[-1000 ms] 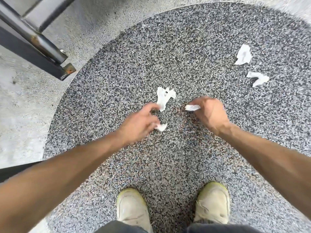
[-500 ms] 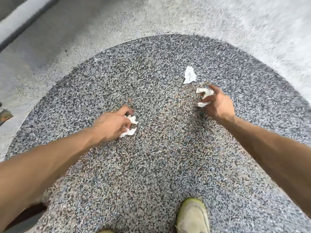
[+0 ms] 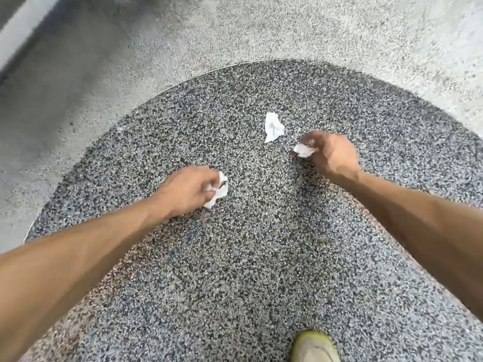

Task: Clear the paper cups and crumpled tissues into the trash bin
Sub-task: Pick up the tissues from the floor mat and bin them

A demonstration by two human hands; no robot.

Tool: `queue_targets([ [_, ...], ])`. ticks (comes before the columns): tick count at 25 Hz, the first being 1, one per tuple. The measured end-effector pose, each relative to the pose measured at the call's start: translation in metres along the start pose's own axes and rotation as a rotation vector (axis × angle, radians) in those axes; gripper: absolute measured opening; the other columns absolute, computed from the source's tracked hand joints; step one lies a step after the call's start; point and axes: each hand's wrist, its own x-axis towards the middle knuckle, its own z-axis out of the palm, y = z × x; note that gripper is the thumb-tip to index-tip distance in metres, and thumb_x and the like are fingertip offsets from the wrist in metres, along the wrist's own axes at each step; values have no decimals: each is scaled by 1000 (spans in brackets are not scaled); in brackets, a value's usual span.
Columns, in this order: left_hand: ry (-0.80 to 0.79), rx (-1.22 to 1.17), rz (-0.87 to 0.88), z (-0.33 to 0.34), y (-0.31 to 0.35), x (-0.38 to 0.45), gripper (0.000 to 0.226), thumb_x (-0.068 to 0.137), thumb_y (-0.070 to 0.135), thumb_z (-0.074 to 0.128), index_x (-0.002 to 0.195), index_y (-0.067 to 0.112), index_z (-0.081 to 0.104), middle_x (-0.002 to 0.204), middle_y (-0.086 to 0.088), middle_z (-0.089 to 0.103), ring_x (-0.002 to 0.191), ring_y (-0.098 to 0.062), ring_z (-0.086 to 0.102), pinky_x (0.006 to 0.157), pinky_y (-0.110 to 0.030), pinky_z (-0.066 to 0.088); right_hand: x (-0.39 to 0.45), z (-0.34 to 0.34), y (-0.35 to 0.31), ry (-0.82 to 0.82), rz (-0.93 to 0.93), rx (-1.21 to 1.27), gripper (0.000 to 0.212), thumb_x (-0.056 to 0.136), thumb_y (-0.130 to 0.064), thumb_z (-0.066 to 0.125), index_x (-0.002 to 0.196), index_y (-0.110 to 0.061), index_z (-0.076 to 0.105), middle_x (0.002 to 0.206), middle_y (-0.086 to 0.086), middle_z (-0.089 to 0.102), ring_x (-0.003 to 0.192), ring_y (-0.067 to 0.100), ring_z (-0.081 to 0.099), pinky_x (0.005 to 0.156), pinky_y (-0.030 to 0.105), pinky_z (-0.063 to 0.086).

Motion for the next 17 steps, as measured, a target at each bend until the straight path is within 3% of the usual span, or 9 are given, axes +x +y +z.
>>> queue_targets([
  [2, 57, -117, 5, -13, 30, 48, 22, 90, 13, 62, 94, 32, 51, 95, 5, 59, 70, -9, 59, 56, -23, 50, 1, -8, 8, 44, -9, 38, 47, 89, 1, 56, 122, -32, 58, 115, 5, 69, 69, 14, 68, 50, 34, 57],
  [5, 91, -303, 6, -25, 71, 109, 56, 87, 2, 61, 131, 32, 43, 94, 9, 57, 60, -10, 59, 40, -16, 45, -3, -12, 31, 57, 71, 89, 28, 89, -17, 65, 113, -31, 63, 105, -1, 71, 66, 9, 66, 51, 27, 53],
  [9, 39, -177, -64, -27, 93, 152, 84, 85, -6, 60, 152, 27, 21, 117, -3, 56, 73, -15, 61, 46, -20, 49, -10, -9, 46, 43, 151, 152, 24, 87, -14, 66, 109, -25, 67, 97, 0, 71, 67, 10, 65, 54, 28, 55],
  [11, -29, -95, -106, -23, 93, 161, 83, 87, -7, 57, 153, 24, 18, 133, -9, 53, 84, -20, 62, 63, -29, 57, -12, -5, 41, 65, 136, 178, 20, 87, -18, 66, 107, -24, 67, 91, -1, 71, 64, 10, 65, 50, 26, 52],
  [13, -52, -21, -115, -19, 90, 167, 71, 90, -6, 54, 150, 21, 28, 137, -8, 51, 82, -15, 59, 62, -25, 54, -15, -1, 33, 58, 95, 168, 19, 87, -19, 66, 106, -24, 67, 89, -3, 70, 65, 9, 65, 50, 26, 52],
  [17, 111, 129, -29, -11, 86, 160, 33, 94, 3, 53, 123, 18, 58, 104, -4, 59, 79, -16, 59, 67, -27, 51, -19, 2, 22, 17, 71, 137, 22, 88, -17, 66, 108, -26, 66, 96, -3, 70, 75, 13, 67, 60, 29, 56],
])
